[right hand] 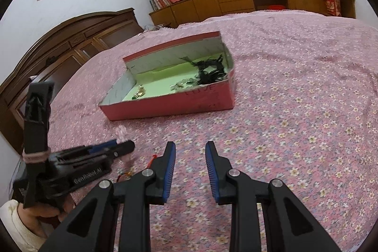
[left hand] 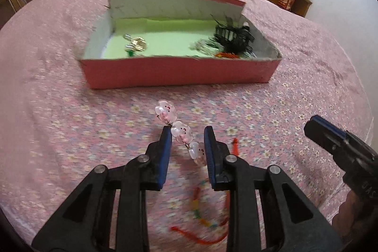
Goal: Organize jewelry
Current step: 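Grasp the pink bead bracelet with the left tool while the right tool grasps the rainbow string bracelet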
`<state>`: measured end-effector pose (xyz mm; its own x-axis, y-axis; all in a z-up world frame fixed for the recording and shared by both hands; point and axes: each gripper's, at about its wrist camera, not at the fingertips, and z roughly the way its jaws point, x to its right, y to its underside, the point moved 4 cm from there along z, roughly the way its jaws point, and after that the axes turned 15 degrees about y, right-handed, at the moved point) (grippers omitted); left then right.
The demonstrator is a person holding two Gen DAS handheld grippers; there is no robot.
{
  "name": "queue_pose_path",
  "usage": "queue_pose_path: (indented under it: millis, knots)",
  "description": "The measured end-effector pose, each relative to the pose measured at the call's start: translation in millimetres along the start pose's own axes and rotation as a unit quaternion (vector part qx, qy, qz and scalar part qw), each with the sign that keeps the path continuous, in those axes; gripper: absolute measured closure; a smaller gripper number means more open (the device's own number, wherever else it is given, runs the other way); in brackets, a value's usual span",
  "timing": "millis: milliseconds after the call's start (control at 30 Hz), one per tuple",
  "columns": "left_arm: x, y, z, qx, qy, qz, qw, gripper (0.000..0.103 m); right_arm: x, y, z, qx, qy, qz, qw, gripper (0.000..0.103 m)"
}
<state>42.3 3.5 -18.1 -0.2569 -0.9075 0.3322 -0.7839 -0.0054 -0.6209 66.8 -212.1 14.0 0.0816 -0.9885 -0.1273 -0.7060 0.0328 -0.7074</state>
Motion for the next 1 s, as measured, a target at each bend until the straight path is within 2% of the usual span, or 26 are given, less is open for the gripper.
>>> queue_pose_path:
  millis: [100,200,233,700,1000]
  knots:
    - [-11,0,-13,0.007,-0.013,-0.006,0.9999,0.084,-13,4,2,-0.014,-0.013,-0.011,1.000,0.075]
    - [-22,-1,-18,0.006,-0.023,-0.012,0.9996,0.101,-25,10,5,-0.028,-0.024,-0.023,0.999,0.074]
    - [-26,-1,-19,0.005,-0.025,-0.015,0.9996,0.102,-29,11,6,-0.035,-0.028,-0.027,0.999,0.074]
    - [-41,2,-25,0.016,-0.014,-0.032,0.9993,0.103,-76,42,31,-0.127,-0.075,-0.065,0.987,0.075]
    - [-43,4,-27,0.017,-0.014,-0.037,0.9991,0.103,-88,50,46,-0.147,-0.065,-0.079,0.984,0.075]
